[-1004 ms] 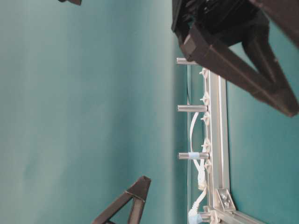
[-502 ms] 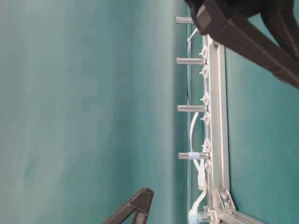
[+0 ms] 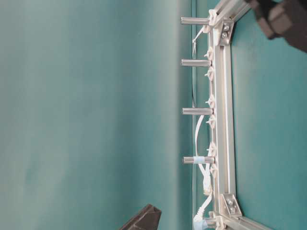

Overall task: Insert the wire through the string loop located on the left side.
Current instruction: 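Move the right gripper down toward the black USB cable plug, then grasp the black USB cable near its plug with the right gripper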

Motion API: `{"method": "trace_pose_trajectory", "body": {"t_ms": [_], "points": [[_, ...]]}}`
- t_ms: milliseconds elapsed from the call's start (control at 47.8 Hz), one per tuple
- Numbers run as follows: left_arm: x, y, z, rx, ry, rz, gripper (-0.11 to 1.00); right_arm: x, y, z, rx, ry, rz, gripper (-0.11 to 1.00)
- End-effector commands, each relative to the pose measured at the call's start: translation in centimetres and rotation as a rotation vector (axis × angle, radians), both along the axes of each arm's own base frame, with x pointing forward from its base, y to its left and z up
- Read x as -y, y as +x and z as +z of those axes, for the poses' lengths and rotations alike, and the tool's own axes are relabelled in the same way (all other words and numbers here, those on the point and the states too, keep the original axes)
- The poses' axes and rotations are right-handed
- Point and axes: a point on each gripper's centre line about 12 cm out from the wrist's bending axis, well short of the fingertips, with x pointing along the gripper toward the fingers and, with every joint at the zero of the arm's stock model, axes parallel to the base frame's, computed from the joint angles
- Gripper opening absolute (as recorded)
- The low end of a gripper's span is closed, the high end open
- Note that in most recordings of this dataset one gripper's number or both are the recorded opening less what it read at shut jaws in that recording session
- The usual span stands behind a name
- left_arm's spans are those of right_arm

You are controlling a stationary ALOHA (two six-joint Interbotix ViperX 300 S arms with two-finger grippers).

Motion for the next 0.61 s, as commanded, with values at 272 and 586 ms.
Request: {"method": "trace_pose_trajectory", "body": {"t_ms": [272, 586], "points": [[1.6, -0.1, 0.4, 0.015, 0.003, -0.056, 0.88, -0.1, 0.1, -0.7, -0.027, 0.000, -0.005, 0.71], [1.7, -0.2, 0.3, 0.004, 0.001, -0.060, 0.87, 0.3, 0.1, -2.0, -0.068, -0.002, -0.025, 0.50]]}}
